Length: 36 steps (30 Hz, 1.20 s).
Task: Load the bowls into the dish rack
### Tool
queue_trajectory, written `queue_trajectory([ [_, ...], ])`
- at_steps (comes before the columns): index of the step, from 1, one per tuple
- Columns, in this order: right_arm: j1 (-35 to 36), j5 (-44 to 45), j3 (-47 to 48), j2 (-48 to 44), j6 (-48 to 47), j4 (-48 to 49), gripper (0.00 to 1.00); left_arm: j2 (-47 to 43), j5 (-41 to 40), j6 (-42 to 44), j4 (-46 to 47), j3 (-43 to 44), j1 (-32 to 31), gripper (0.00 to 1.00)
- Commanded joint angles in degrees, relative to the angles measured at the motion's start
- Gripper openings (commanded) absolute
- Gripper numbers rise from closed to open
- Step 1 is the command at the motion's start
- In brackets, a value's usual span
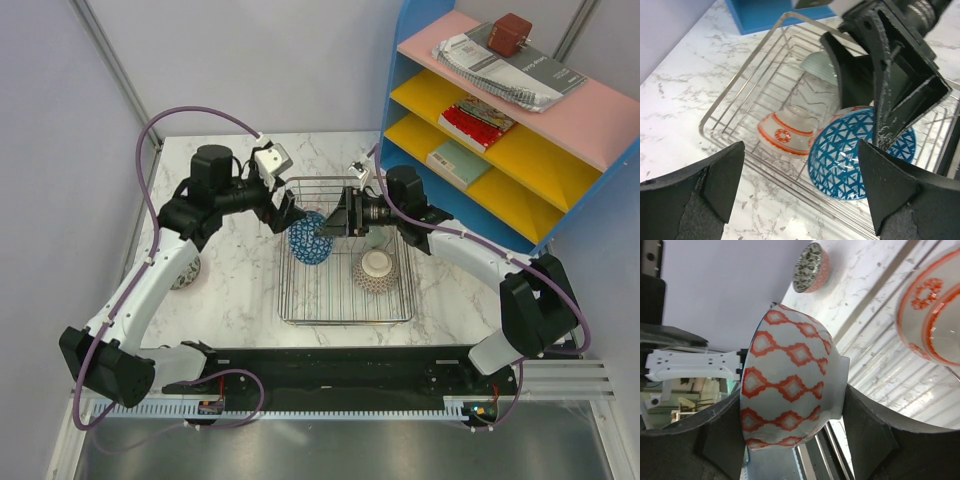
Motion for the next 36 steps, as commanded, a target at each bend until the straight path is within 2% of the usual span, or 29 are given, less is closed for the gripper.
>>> queue_trajectory([
  [1,0.15,4.86,3.38,-3.36,-9.06,-7.33,0.0,-1.61,-8.5,-1.85,2.26,0.64,1.71,1.0],
  [10,2.6,14.44,9.36,-4.68,-29.45,-25.36,0.0,-7.49,-11.5,-0.44,-2.12,-4.81,11.46,1.0],
  [16,6.82,25.95,11.47,-5.91,-41.04,-33.19,0.0,-9.7,-16.77,-1.41,-4.94,-9.64,17.79,1.0],
  [21,10.69,36.04,13.31,-7.05,-47.3,-36.54,0.0,-10.23,-15.72,-2.02,-5.82,-14.56,24.46,1.0],
  [27,14.65,42.92,14.02,-7.06,-54.24,-40.23,0.0,-10.4,-11.42,-1.84,-5.65,-18.7,29.65,1.0],
  [36,20.18,52.06,12.52,-5.22,-61.36,-40.5,0.0,-11.72,-7.28,-2.02,-5.65,-19.31,31.69,1.0],
])
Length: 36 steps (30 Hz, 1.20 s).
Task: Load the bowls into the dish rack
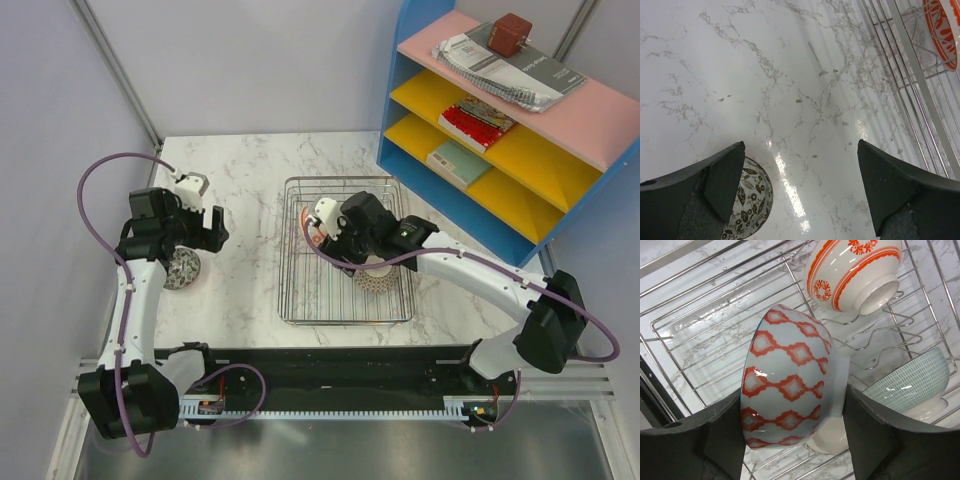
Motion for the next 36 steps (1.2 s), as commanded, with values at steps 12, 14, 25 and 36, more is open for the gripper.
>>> queue_trajectory([
  [12,12.59,19.45,0.21,5.83,-12.78,3.81,0.0,-2.63,5.6,-1.45,1.3,-1.09,1.55,1.0],
  [14,14.26,21.74,0.12,6.71,-13.74,4.25,0.0,-2.63,5.96,-1.45,1.22,-1.09,1.55,1.0],
  [25,21.03,33.52,-1.72,13.13,-19.19,9.88,0.0,-3.42,6.92,-1.19,1.48,-1.44,2.08,1.0],
  [36,24.46,39.32,-2.17,18.4,-21.75,14.54,0.0,-4.13,7.1,-1.19,1.66,-1.79,2.43,1.0],
])
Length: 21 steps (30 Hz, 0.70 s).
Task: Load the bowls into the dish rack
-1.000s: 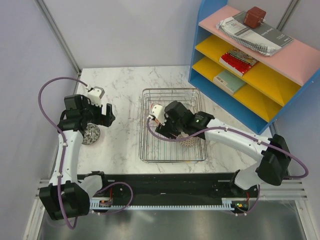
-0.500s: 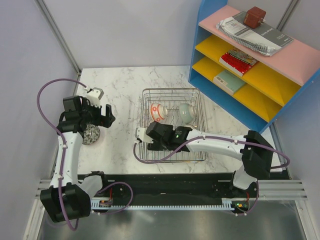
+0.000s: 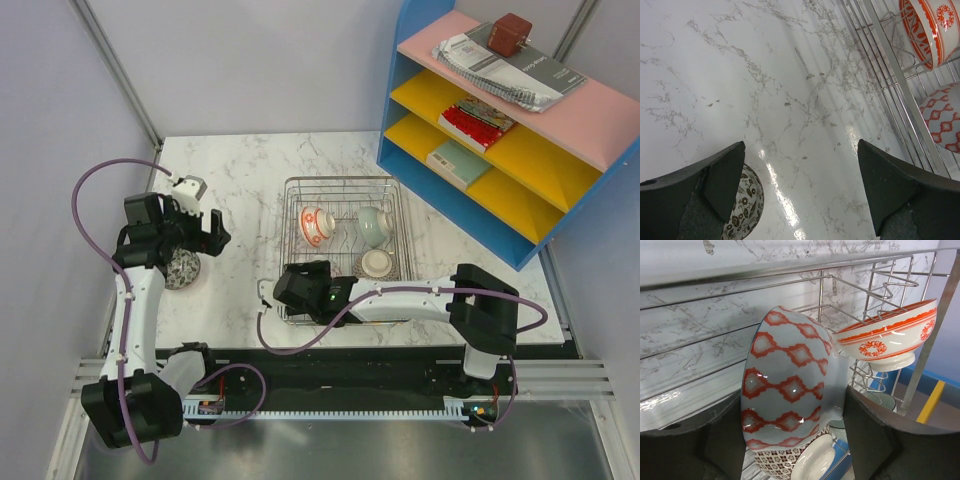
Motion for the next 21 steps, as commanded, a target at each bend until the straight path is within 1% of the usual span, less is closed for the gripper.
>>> queue_trajectory([
  [1,0.55,3.39,0.39,1.42,-1.31,3.41,0.0,-1.35,1.5,-1.17,1.48,-0.31,0.51,1.0],
  [3,0.64,3.22,0.74,1.6,-0.96,3.06,0.0,-1.53,1.51,-1.17,1.48,-0.31,0.6,1.0],
  [4,0.55,3.04,1.09,1.6,-0.87,2.72,0.03,-1.53,1.59,-1.17,1.48,-0.31,0.6,1.0],
  [5,0.55,2.87,1.36,1.6,-0.52,1.93,0.12,-1.53,1.59,-1.17,1.48,-0.39,0.51,1.0],
  [7,0.64,2.08,2.23,1.51,-0.17,1.13,0.22,-1.53,1.59,-1.17,1.48,-0.31,0.68,1.0],
  [8,0.64,1.73,2.41,1.51,0.09,0.35,0.33,-1.44,1.68,-1.17,1.48,-0.39,0.68,1.0],
  [11,0.64,0.85,3.2,1.86,0.36,-0.8,0.5,-1.44,1.59,-1.25,1.48,-0.31,0.68,1.0],
  [13,0.55,0.41,3.47,1.95,0.36,-0.98,0.55,-1.35,1.68,-1.25,1.48,-0.39,0.77,1.0],
  [14,0.55,0.23,3.64,2.04,0.54,-1.41,0.63,-1.44,1.68,-1.25,1.48,-0.39,0.68,1.0],
  [18,0.46,-1.17,4.61,2.39,1.24,-2.73,0.74,-1.35,1.68,-1.25,1.66,-0.31,0.77,1.0],
  [19,0.55,-1.53,4.79,2.39,1.41,-3.35,0.8,-1.26,1.68,-1.25,1.57,-0.31,0.77,1.0],
  [21,0.55,-1.97,5.14,2.57,1.59,-3.79,0.84,-1.35,1.85,-1.25,1.66,-0.31,0.77,1.0],
])
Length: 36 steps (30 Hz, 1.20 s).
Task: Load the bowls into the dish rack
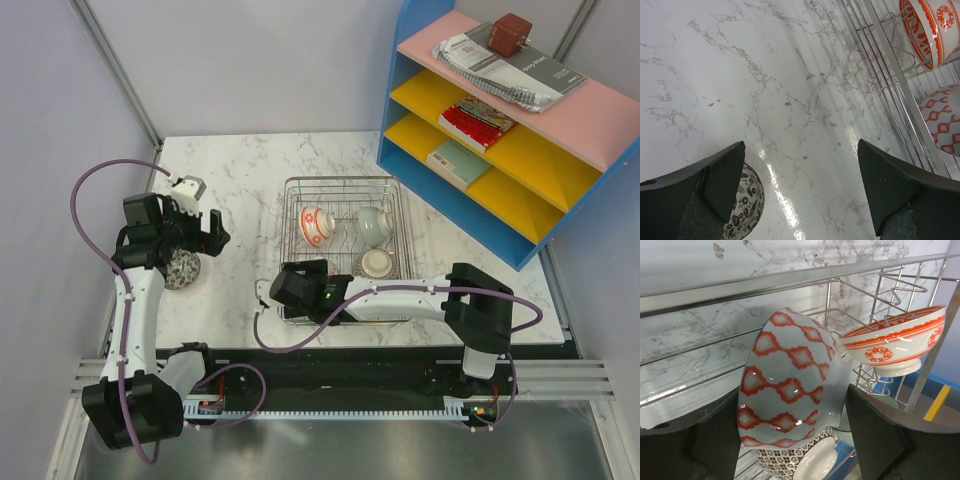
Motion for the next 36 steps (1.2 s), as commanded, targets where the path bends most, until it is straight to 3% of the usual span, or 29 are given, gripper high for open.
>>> queue_trajectory([
  [1,0.22,-2.03,2.91,0.75,1.48,-2.28,0.88,-1.07,1.59,-1.25,1.66,-0.15,0.4,1.0],
  [5,0.13,-2.12,2.82,1.02,1.57,-2.64,0.98,-1.07,1.59,-1.17,1.66,-0.07,0.4,1.0],
  [21,-1.97,-10.2,7.22,0.49,5.26,-7.99,0.98,-0.89,1.59,-1.25,1.66,-0.15,0.58,1.0],
  [32,-6.37,-20.66,11.08,0.4,8.95,-12.48,0.98,-1.15,1.51,-1.34,1.57,-0.07,0.66,1.0],
  [36,-6.64,-19.09,11.44,0.05,8.95,-12.31,0.98,-1.24,1.59,-1.34,1.57,-0.15,0.75,1.0],
])
